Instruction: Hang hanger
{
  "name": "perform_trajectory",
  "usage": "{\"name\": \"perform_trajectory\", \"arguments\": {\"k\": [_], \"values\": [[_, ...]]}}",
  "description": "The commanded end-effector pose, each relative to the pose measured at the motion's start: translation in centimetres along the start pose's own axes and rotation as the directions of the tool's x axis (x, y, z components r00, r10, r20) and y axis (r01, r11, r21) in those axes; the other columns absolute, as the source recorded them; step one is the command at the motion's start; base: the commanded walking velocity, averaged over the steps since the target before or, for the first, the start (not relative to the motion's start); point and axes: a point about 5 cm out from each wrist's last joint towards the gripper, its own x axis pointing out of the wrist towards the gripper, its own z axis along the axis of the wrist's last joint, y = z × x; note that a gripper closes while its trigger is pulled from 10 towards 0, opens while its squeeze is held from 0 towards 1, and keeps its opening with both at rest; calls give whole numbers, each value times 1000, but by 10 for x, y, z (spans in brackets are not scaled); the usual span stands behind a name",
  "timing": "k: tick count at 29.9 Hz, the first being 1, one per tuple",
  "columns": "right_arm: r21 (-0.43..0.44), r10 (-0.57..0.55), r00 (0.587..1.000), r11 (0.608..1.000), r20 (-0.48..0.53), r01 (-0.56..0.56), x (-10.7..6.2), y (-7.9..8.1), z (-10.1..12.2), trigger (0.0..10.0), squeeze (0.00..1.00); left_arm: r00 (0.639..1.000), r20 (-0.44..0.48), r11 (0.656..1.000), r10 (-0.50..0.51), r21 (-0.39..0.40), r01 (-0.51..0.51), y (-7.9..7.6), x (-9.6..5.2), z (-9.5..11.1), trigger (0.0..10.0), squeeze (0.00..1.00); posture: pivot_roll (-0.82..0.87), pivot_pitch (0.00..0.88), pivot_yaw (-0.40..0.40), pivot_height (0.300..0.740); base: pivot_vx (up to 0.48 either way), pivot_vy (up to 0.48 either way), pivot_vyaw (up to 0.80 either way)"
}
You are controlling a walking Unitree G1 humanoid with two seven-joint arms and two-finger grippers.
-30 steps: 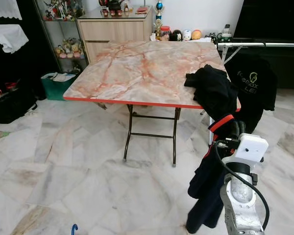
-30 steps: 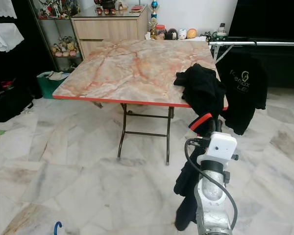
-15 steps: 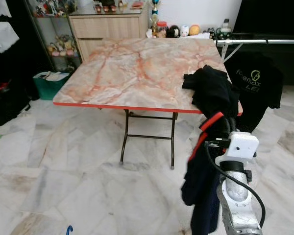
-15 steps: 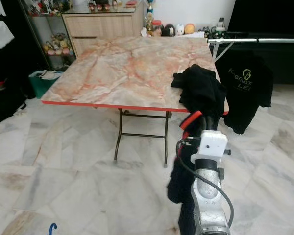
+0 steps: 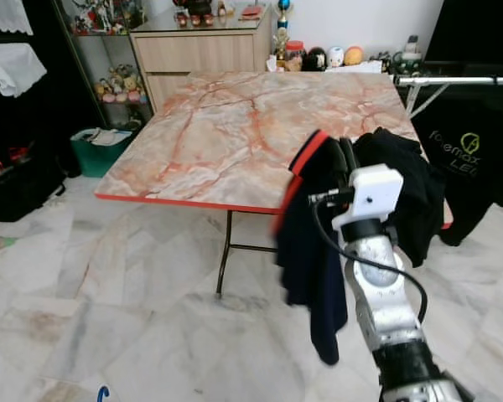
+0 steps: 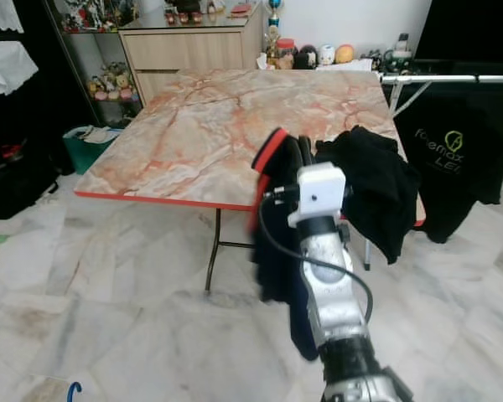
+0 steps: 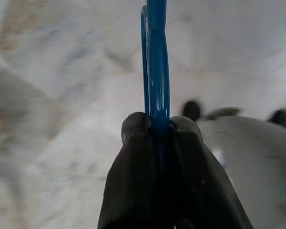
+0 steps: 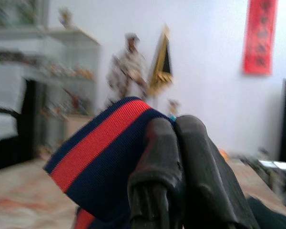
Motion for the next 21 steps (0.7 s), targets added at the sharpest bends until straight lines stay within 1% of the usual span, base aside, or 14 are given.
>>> {"name": "perform_trajectory", "arguments": {"k": [1, 3, 4, 5, 7, 8, 9, 17, 21], "values": [[8, 18, 994, 1000, 106, -19, 27, 8, 28, 10000, 0, 999, -19, 999, 34, 4, -34, 14, -2, -4, 10000, 0, 0, 51, 93, 740, 300, 0, 0], [-16, 14, 993, 1000, 119, -12, 38, 5, 35, 10000, 0, 999, -19, 999, 34, 4, -34, 13, -2, -4, 10000, 0, 0, 51, 93, 740, 300, 0, 0], [-16, 14, 993, 1000, 119, -12, 38, 5, 35, 10000, 0, 999, -19, 999, 34, 4, -34, 13, -2, -4, 10000, 0, 0, 51, 93, 740, 300, 0, 0], [-31, -3, 993, 999, 116, 6, 46, 0, 38, 10000, 0, 999, -18, 999, 33, 5, -33, 13, -2, -4, 10000, 0, 0, 50, 93, 740, 300, 0, 0], [-31, -7, 993, 999, 116, 11, 49, -2, 39, 10000, 0, 999, -18, 999, 32, 5, -32, 13, -2, -4, 10000, 0, 0, 50, 93, 740, 300, 0, 0], [-46, -15, 992, 999, 126, 21, 56, -6, 45, 10000, 0, 999, -18, 999, 32, 5, -32, 12, -2, -4, 10000, 0, -2, 51, 93, 740, 300, 0, 0], [-46, -22, 991, 999, 133, 28, 59, -8, 48, 10000, 0, 999, -18, 1000, 31, 6, -31, 12, -2, -3, 10000, 0, -2, 51, 93, 740, 300, 0, 0], [-63, -38, 991, 997, 128, 46, 72, -12, 53, 10000, 0, 999, -19, 1000, 29, 9, -29, 13, -2, -3, 10000, 0, 0, 52, 96, 740, 300, 0, 0], [-67, -39, 992, 997, 117, 47, 75, -12, 53, 10000, 0, 999, -19, 999, 29, 15, -28, 14, -2, -3, 10000, 0, -1, 51, 97, 740, 299, 0, 0]]}}
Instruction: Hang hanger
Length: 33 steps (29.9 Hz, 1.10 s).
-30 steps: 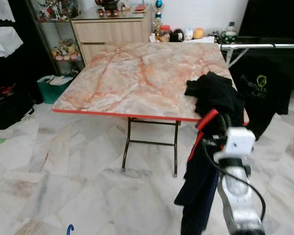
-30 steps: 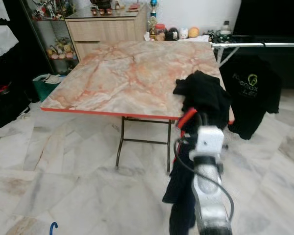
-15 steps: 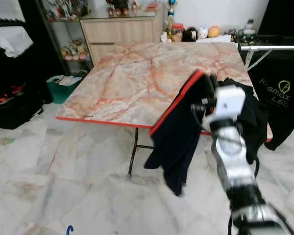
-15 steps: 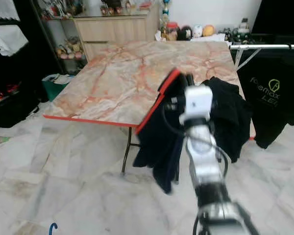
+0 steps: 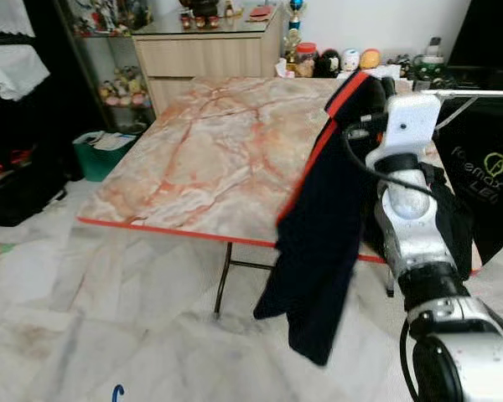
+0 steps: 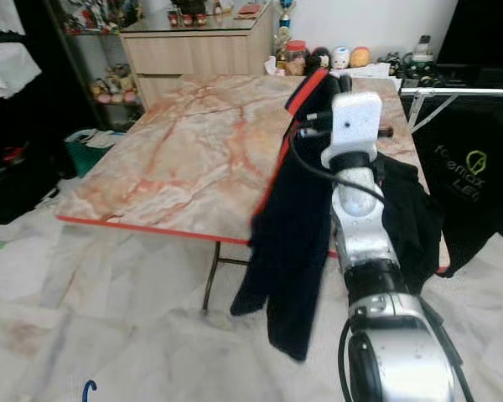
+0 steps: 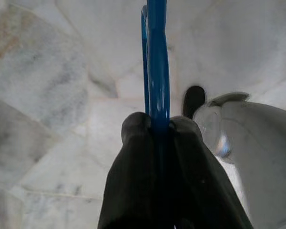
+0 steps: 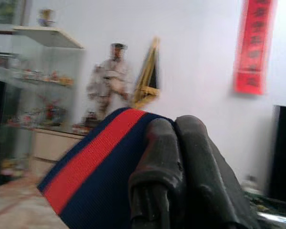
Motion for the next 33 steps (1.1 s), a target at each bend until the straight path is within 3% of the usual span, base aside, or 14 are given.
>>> {"name": "perform_trajectory", "arguments": {"k": [1, 13, 20, 24, 27, 31, 33], "values": [[-12, -18, 999, 1000, 29, 18, 7, -8, 8, 10000, 0, 1000, -17, 1000, 13, 15, -12, 4, -1, -4, 10000, 0, 2, 51, 97, 740, 296, 0, 0], [1, -11, 1000, 1000, 13, 11, 21, -7, 15, 10000, 0, 1000, -18, 1000, 10, 18, -10, 4, -1, -4, 10000, 0, 7, 47, 94, 740, 299, 0, 0], [13, -21, 999, 1000, -41, 22, 39, -16, 26, 10000, 0, 1000, -18, 1000, 11, 18, -11, 5, -1, -4, 10000, 0, 15, 40, 97, 740, 300, 0, 0], [60, -17, 999, 998, -30, 19, 60, -27, 54, 10000, 0, 1000, -18, 1000, 11, 18, -11, 5, -1, -4, 10000, 0, 24, 36, 95, 740, 300, 0, 0], [168, -67, 996, 984, 59, 56, 79, -46, 98, 10000, 0, 1000, -12, 1000, 17, 13, -17, 7, -1, -3, 10000, 0, 32, 40, 95, 740, 300, 0, 0], [167, -98, 992, 982, 76, 84, 82, -57, 108, 10000, 0, 1000, -11, 1000, 25, 10, -25, 8, -2, -4, 10000, 0, 33, 42, 90, 740, 298, 0, 0], [178, -97, 993, 981, 65, 84, 79, -58, 100, 10000, 0, 999, -12, 999, 30, 13, -30, 8, -2, -5, 10000, 0, 31, 45, 88, 740, 276, 0, 0]]}}
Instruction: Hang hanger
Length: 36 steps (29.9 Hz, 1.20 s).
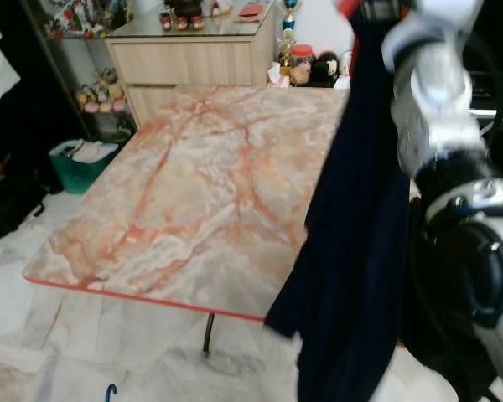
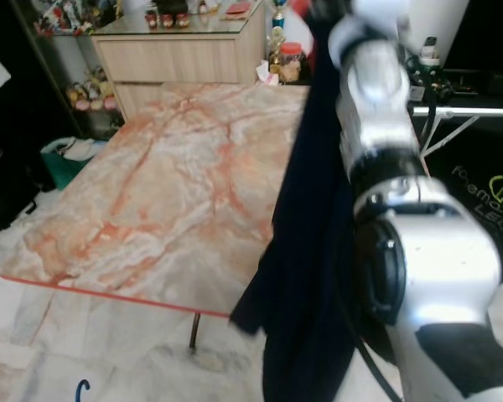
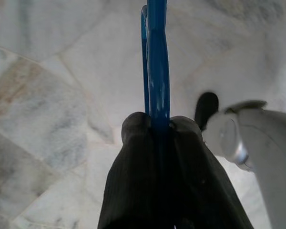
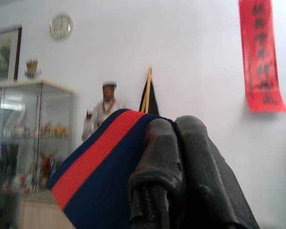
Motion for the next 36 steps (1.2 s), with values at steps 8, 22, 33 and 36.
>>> {"name": "perform_trajectory", "arguments": {"k": [8, 22, 33, 36], "values": [[-17, -42, 908, 999, -417, 39, -92, -8, -139, 10000, 0, 1000, -25, 1000, -9, 6, 9, -3, -1, -11, 10000, 0, 32, 70, 102, 740, 0, 0, 0], [-52, -127, 881, 992, -456, 116, -203, -28, -183, 10000, 0, 999, -28, 1000, -18, 17, 19, -2, -2, -12, 10000, 0, 13, 82, 104, 740, 0, 0, 0], [-61, -82, 913, 996, -399, 63, -221, -4, -152, 10000, 1000, 999, -30, 1000, -20, 15, 20, -4, -2, -13, 10000, 0, 15, 77, 80, 740, 0, 0, 0], [-78, -111, 899, 993, -423, 86, -228, -4, -150, 10000, 1000, 999, -32, 1000, -20, 14, 20, -4, -2, -14, 10000, 0, 13, 79, 79, 740, 0, 0, 0]]}}
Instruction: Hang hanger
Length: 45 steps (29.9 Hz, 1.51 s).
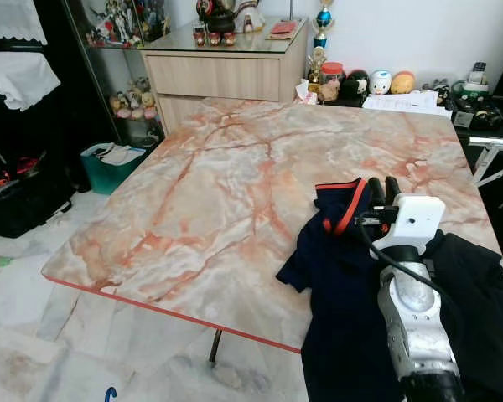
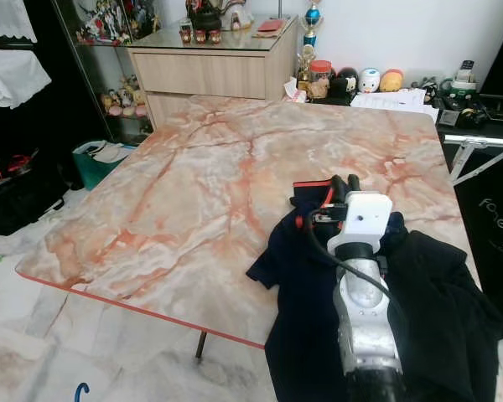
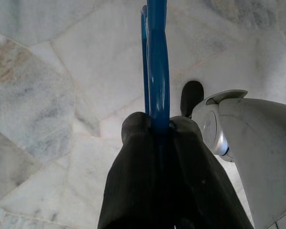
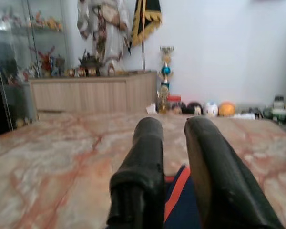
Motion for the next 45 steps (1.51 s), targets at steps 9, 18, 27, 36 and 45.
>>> {"name": "perform_trajectory", "arguments": {"k": [9, 18, 27, 36, 45], "values": [[-38, -175, 981, 983, 81, 178, -16, -19, 27, 10000, 1000, 999, -33, 999, 15, 31, -14, 5, -2, -7, 10000, 0, 7, 81, 75, 740, 0, 0, 0], [-12, -234, 969, 972, 82, 235, -29, -21, 37, 10000, 0, 999, -36, 998, 16, 60, -14, 6, -1, -6, 10000, 0, 1, 76, 79, 740, 0, 0, 0], [-7, -236, 970, 972, 51, 237, -28, -21, 35, 10000, 0, 999, -37, 996, 9, 85, -6, 6, -1, -6, 10000, 0, 1, 64, 78, 740, 0, 0, -542], [4, -228, 972, 974, 47, 228, -27, -18, 36, 10000, 0, 999, -36, 994, 5, 107, -1, 6, -2, -6, 10000, 0, -1, 55, 79, 740, 0, 0, -800], [-31, -197, 977, 979, 84, 200, -25, -13, 39, 10000, 0, 999, -35, 994, 3, 111, 1, 6, -2, -6, 10000, 0, 2, 51, 77, 740, 0, 0, -150]]}}
